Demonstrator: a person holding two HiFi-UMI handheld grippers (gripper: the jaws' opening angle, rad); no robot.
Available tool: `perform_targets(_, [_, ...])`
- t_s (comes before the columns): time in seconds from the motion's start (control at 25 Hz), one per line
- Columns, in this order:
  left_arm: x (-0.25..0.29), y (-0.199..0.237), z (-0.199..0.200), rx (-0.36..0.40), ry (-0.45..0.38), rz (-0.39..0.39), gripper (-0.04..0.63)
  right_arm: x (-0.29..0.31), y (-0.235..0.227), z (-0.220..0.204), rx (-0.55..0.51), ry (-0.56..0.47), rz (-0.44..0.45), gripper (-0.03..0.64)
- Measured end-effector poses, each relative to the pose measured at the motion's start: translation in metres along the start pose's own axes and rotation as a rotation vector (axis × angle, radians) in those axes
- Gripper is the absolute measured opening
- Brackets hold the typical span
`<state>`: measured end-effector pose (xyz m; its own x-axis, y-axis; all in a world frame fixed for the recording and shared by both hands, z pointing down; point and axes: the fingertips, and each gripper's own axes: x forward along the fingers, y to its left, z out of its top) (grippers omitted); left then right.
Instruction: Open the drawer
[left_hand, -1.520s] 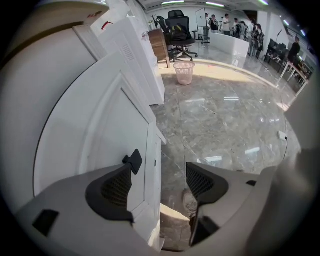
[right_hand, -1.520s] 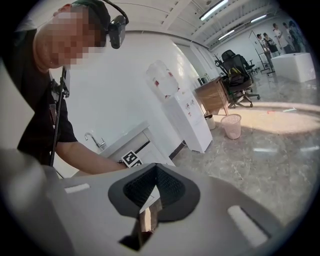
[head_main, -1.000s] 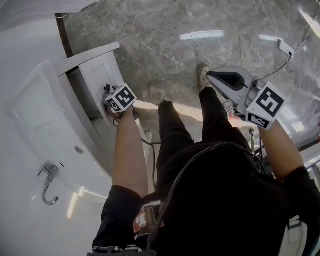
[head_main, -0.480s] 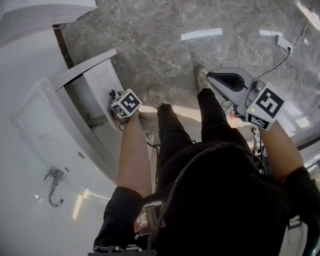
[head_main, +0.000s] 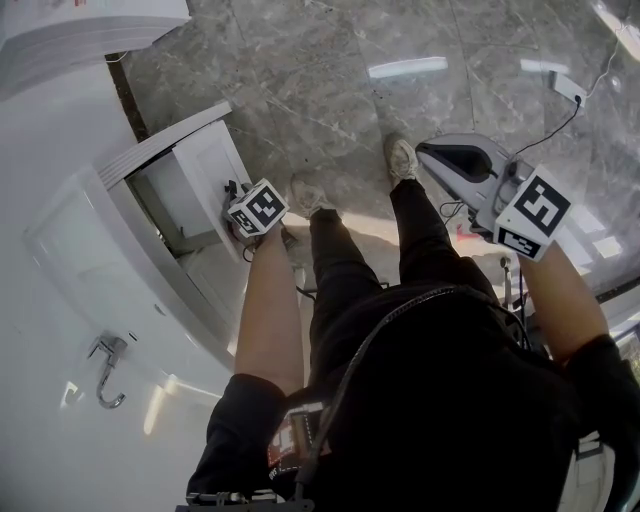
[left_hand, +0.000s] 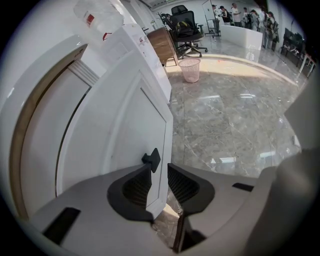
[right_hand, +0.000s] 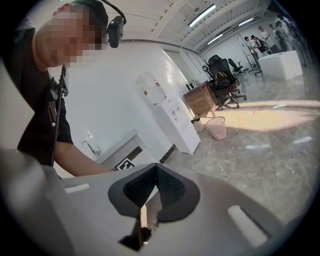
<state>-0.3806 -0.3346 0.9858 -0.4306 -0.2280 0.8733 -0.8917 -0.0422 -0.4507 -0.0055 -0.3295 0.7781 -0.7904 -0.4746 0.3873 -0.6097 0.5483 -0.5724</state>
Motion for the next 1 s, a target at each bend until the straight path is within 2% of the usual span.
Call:
perform_targets(0.4, [-0.012, -0.023, -0.002, 0.008, 0.023, 0.000, 0.087, -0.027, -0.016, 0.000, 0.003, -0.026, -0.013, 0.000])
perform_targets(1.0, [-0.016, -0.027, -0.003, 0.026, 0.049, 0.010, 0.087, -0.063, -0.032, -0.003, 0.016, -0.056, -0.029, 0.000])
